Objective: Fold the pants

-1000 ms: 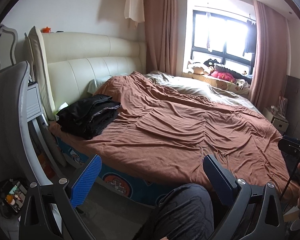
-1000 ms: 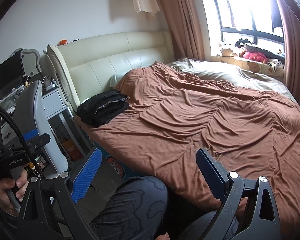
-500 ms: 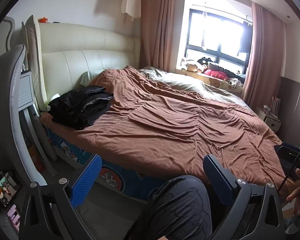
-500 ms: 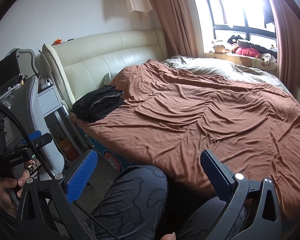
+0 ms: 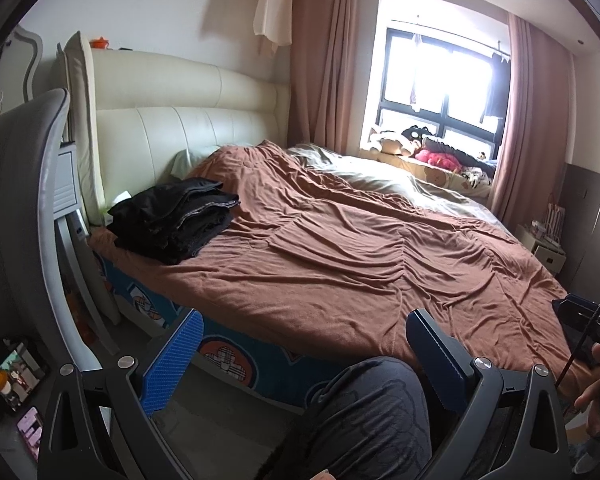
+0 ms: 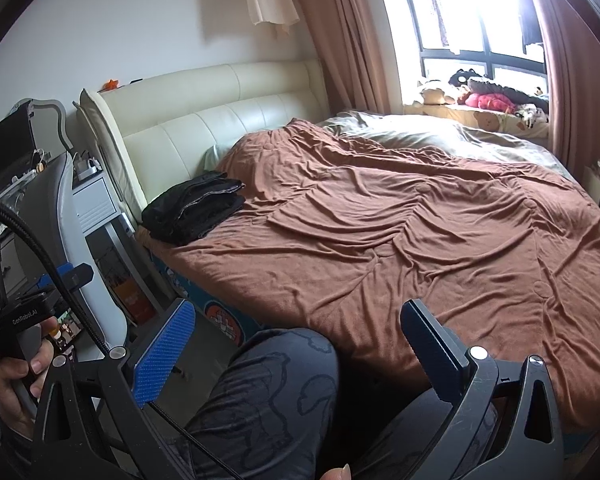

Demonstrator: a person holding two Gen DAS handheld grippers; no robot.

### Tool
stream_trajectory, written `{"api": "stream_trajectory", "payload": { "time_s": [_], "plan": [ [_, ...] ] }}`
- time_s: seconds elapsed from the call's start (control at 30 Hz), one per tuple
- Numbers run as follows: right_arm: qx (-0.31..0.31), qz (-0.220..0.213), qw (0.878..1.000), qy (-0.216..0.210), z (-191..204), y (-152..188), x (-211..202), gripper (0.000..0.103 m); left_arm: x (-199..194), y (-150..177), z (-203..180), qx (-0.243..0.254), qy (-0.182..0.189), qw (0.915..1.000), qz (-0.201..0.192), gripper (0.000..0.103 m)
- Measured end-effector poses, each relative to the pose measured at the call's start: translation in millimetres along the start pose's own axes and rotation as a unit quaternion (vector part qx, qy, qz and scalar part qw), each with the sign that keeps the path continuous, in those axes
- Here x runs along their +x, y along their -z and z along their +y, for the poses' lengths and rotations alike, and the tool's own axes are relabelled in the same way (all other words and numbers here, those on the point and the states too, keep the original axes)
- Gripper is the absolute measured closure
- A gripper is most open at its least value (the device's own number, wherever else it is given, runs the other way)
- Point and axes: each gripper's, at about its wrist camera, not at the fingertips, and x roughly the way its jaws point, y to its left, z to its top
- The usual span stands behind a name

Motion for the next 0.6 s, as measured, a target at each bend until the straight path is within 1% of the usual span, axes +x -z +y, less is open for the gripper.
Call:
{"api": "stream_trajectory", "payload": {
  "time_s": [0.27,0.6],
  "plan": [
    [-0.001,-0.008,1.000,-0.001,-4.1,2.9,-5.0,0.000,-1.5,0.0,-0.1,0.008,0.000,1.0000,-0.001,0.001],
    [-0.003,-0.011,1.000,0.001,-5.2,3.3,-12.1,0.000,-8.3,-1.1,-5.9,0.015,0.009,0.9998,-0.006,0.001]
  ]
}}
